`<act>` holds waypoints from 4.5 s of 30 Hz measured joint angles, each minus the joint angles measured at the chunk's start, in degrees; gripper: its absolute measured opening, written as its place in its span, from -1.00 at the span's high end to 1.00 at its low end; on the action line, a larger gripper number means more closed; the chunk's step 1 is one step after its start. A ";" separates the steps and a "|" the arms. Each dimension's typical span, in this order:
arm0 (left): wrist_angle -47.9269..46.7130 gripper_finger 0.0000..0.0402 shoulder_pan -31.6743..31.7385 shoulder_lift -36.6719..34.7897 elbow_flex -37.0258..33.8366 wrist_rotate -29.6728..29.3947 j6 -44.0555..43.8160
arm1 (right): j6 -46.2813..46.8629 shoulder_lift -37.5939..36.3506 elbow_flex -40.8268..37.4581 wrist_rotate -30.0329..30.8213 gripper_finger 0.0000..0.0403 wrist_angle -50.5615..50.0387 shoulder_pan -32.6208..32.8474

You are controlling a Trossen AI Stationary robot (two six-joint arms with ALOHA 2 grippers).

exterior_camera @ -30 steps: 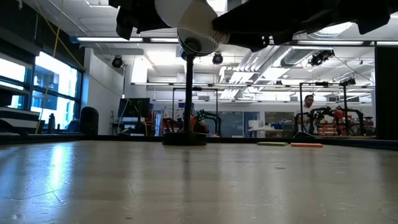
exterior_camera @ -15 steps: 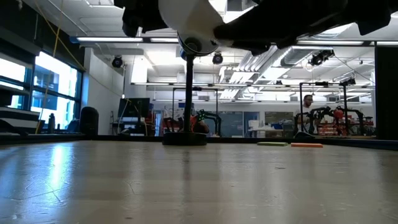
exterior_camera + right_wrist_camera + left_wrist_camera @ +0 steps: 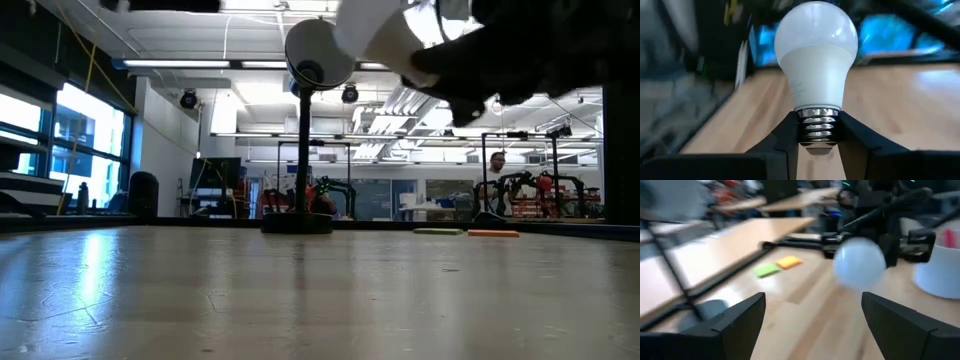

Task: Screw lightbulb
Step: Insert the white lightbulb into the black lamp

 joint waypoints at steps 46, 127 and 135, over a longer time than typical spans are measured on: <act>75.17 -0.61 21.71 25.21 12.61 58.59 38.19 | -6.88 -0.70 7.10 -15.48 0.52 16.54 0.66; 10.62 0.24 17.50 17.98 14.72 31.27 15.78 | -0.60 -27.45 7.08 -8.10 0.21 -29.42 2.39; 7.97 0.24 17.70 17.98 14.72 41.55 14.29 | -5.07 -20.12 15.20 -10.09 0.02 -40.37 2.41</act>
